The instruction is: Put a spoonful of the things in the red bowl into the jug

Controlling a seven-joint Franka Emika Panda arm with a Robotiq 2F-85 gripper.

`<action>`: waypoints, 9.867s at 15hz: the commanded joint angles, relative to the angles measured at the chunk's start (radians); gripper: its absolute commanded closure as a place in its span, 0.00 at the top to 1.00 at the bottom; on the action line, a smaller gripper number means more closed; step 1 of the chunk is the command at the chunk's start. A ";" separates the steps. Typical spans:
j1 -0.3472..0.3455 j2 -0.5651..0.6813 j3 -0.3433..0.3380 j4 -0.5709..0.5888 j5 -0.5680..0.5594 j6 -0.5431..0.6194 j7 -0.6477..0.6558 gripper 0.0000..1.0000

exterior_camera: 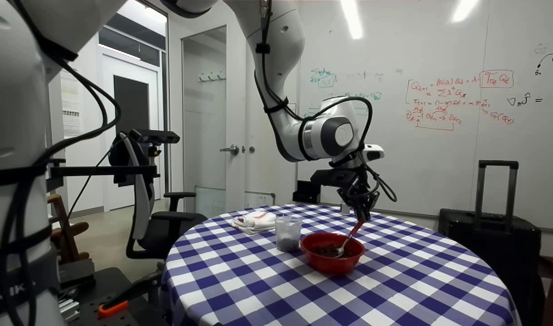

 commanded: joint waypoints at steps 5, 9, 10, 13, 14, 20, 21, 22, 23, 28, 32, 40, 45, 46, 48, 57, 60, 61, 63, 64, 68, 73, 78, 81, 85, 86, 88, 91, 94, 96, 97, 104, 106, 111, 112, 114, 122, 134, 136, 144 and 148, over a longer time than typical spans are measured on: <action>-0.124 -0.032 0.165 0.044 0.082 -0.152 -0.221 0.05; -0.169 -0.045 0.212 0.064 0.099 -0.228 -0.335 0.05; -0.175 -0.051 0.219 0.068 0.102 -0.252 -0.360 0.05; -0.173 -0.077 0.220 0.083 0.090 -0.338 -0.422 0.05; -0.170 -0.089 0.221 0.088 0.086 -0.365 -0.447 0.05; -0.119 -0.176 0.218 0.089 0.064 -0.472 -0.496 0.05; -0.109 -0.187 0.220 0.087 0.063 -0.479 -0.499 0.05; -0.097 -0.197 0.222 0.085 0.059 -0.483 -0.501 0.05; -0.087 -0.205 0.225 0.084 0.061 -0.488 -0.505 0.05; -0.048 -0.197 0.237 0.110 0.077 -0.487 -0.488 0.05; -0.033 -0.182 0.240 0.131 0.092 -0.482 -0.466 0.05; -0.007 -0.151 0.266 0.164 0.121 -0.460 -0.440 0.05; 0.003 -0.124 0.257 0.160 0.140 -0.391 -0.351 0.05; 0.000 -0.118 0.258 0.159 0.148 -0.368 -0.337 0.05; -0.002 -0.107 0.258 0.157 0.162 -0.319 -0.310 0.05; -0.015 -0.145 0.230 0.075 0.163 -0.195 -0.248 0.05; -0.019 -0.161 0.217 0.036 0.160 -0.161 -0.240 0.05; -0.019 -0.166 0.213 0.022 0.159 -0.149 -0.234 0.05; -0.016 -0.180 0.206 -0.005 0.159 -0.132 -0.216 0.05; -0.013 -0.187 0.203 -0.019 0.158 -0.119 -0.206 0.05; 0.010 -0.219 0.177 -0.077 0.145 -0.054 -0.136 0.05; 0.059 -0.256 0.121 -0.160 0.122 0.035 -0.032 0.05; 0.184 -0.277 -0.012 -0.250 0.047 0.190 0.101 0.05; 0.314 -0.277 -0.154 -0.294 -0.012 0.263 0.187 0.05; 0.535 -0.261 -0.395 -0.327 -0.035 0.331 0.273 0.05; 0.585 -0.255 -0.446 -0.332 -0.024 0.341 0.284 0.05; 0.672 -0.262 -0.524 -0.346 -0.011 0.337 0.301 0.05; 0.778 -0.269 -0.605 -0.362 -0.005 0.322 0.328 0.05; 0.871 -0.270 -0.673 -0.375 -0.004 0.318 0.354 0.05; 0.944 -0.247 -0.741 -0.378 -0.001 0.330 0.378 0.05; 0.985 -0.230 -0.784 -0.379 0.001 0.342 0.390 0.05; 1.250 -0.106 -1.053 -0.407 0.053 0.412 0.457 0.05; 1.288 -0.106 -1.082 -0.419 0.064 0.396 0.454 0.05; 1.313 -0.136 -1.082 -0.428 0.164 0.358 0.319 0.05; 1.299 -0.169 -1.067 -0.429 0.161 0.342 0.273 0.05; 1.258 -0.206 -1.053 -0.425 0.163 0.305 0.157 0.05; 1.047 -0.253 -1.081 -0.384 -0.067 0.073 -0.110 0.05; 0.309 -0.075 -0.507 -0.263 -0.171 -0.023 -0.209 0.05; 0.232 -0.016 -0.455 -0.208 -0.180 -0.057 -0.184 0.05; 0.002 0.090 -0.234 -0.023 -0.152 -0.268 -0.176 0.05; -0.064 0.109 -0.159 0.042 -0.131 -0.371 -0.186 0.05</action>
